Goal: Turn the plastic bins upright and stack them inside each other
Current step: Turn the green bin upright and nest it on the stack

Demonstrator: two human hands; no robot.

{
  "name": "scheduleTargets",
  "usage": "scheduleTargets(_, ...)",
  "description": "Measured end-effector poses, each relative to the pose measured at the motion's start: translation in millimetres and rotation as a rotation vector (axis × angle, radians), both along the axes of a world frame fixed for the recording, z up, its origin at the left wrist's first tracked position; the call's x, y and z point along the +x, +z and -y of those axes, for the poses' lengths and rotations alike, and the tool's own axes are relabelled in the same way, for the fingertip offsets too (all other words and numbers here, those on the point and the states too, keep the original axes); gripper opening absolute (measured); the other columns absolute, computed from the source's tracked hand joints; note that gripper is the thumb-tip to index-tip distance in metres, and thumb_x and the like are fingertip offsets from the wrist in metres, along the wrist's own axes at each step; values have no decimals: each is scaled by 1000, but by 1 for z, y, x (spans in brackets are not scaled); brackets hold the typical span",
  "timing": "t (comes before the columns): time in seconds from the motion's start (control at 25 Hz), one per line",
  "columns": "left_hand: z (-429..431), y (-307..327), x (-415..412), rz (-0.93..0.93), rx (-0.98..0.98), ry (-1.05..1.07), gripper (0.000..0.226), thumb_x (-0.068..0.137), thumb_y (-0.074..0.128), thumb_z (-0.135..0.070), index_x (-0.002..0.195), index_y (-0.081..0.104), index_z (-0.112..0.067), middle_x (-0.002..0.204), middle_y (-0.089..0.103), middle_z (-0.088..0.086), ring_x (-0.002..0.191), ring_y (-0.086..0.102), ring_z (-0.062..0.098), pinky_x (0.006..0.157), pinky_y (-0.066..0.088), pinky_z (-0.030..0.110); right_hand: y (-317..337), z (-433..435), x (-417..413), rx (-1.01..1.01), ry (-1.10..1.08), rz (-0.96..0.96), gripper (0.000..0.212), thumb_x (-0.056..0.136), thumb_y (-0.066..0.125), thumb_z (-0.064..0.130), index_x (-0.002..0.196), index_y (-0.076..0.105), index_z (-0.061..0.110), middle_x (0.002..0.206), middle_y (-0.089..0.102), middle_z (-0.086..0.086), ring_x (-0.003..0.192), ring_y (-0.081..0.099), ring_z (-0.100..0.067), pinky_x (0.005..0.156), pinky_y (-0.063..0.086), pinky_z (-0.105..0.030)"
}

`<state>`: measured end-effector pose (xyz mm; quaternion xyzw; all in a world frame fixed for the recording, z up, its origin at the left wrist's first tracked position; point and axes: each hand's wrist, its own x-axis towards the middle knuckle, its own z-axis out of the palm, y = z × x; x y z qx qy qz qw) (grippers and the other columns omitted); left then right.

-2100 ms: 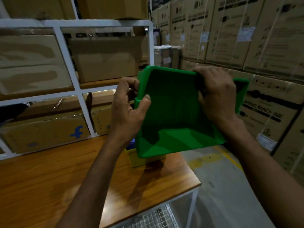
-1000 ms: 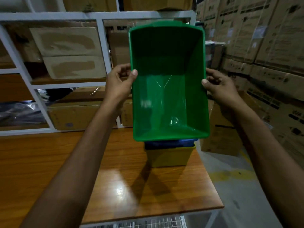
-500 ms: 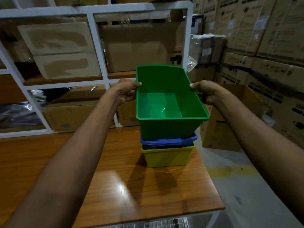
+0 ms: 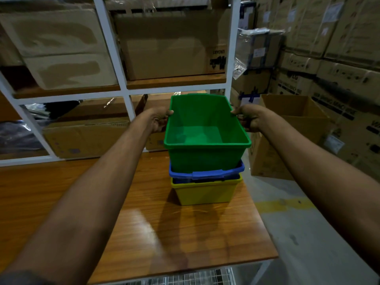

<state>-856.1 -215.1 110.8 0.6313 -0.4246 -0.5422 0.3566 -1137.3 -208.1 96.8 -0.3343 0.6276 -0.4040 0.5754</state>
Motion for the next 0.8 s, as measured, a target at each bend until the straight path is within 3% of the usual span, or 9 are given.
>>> scheduleTargets(0.12, 7, -22, 1, 17, 20, 32, 18, 105, 52, -18, 89, 58, -14, 85, 59, 1, 73, 56, 11, 79, 54, 28, -13, 9, -1, 3, -22, 26, 7, 103, 55, 14, 107, 59, 12, 99, 70, -3, 80, 68, -13, 93, 53, -23)
scheduleTargets(0.2, 10, -37, 2, 8, 36, 32, 18, 105, 52, -18, 89, 58, -14, 88, 60, 2, 77, 57, 13, 98, 50, 33, -24, 11, 0, 23, -26, 16, 9, 103, 55, 14, 111, 59, 10, 99, 69, -4, 84, 65, -14, 99, 51, -27)
scheduleTargets(0.28, 12, -47, 2, 11, 50, 28, 16, 105, 51, -18, 91, 58, -14, 97, 62, 3, 88, 60, 16, 104, 47, 34, -32, 10, 3, 36, -15, 8, 13, 104, 54, 12, 115, 58, 7, 99, 69, -6, 86, 66, -16, 92, 56, -31)
scheduleTargets(0.32, 13, -51, 2, 14, 54, 26, 14, 106, 51, -18, 96, 60, -13, 101, 63, 5, 92, 60, 18, 101, 51, 33, -35, 9, 5, 42, -3, 6, 14, 104, 53, 11, 116, 57, 6, 99, 69, -8, 85, 67, -17, 86, 57, -32)
scheduleTargets(0.4, 8, -57, 1, 13, 60, 15, 19, 107, 49, -17, 117, 62, -8, 96, 64, 5, 84, 62, 16, 74, 60, 28, -41, 7, 8, 60, 2, 13, 15, 106, 50, 10, 118, 56, 4, 97, 68, -10, 81, 67, -17, 71, 61, -31)
scheduleTargets(0.52, -2, -59, -1, 19, 37, 10, 31, 107, 48, -16, 135, 57, -5, 92, 64, 3, 71, 57, 11, 49, 52, 21, -46, 4, 8, 43, -12, 1, 22, 105, 52, 10, 125, 56, 2, 98, 68, -10, 79, 67, -17, 56, 61, -30)
scheduleTargets(0.6, -9, -57, -3, 11, 1, 34, 31, 106, 51, -13, 135, 57, -4, 104, 66, 4, 72, 57, 10, 44, 51, 19, -49, 1, 8, 11, -27, -90, 32, 103, 55, 10, 134, 54, 4, 111, 67, -10, 86, 65, -16, 61, 60, -32)
scheduleTargets(0.68, -16, -56, -3, 19, -53, 71, 30, 104, 55, -11, 133, 59, -5, 101, 64, 3, 77, 58, 11, 41, 50, 19, -53, -2, 9, -51, -74, -202, 37, 100, 60, 10, 136, 53, 7, 127, 62, -10, 105, 63, -21, 69, 52, -32)
scheduleTargets(0.8, -34, -59, -1, 44, -208, 122, 33, 100, 62, -13, 133, 59, -10, 118, 62, 6, 92, 61, 15, 60, 53, 26, -55, -20, 9, -278, -171, -438, 30, 92, 66, 9, 122, 61, 11, 121, 62, -9, 116, 60, -27, 86, 52, -38)
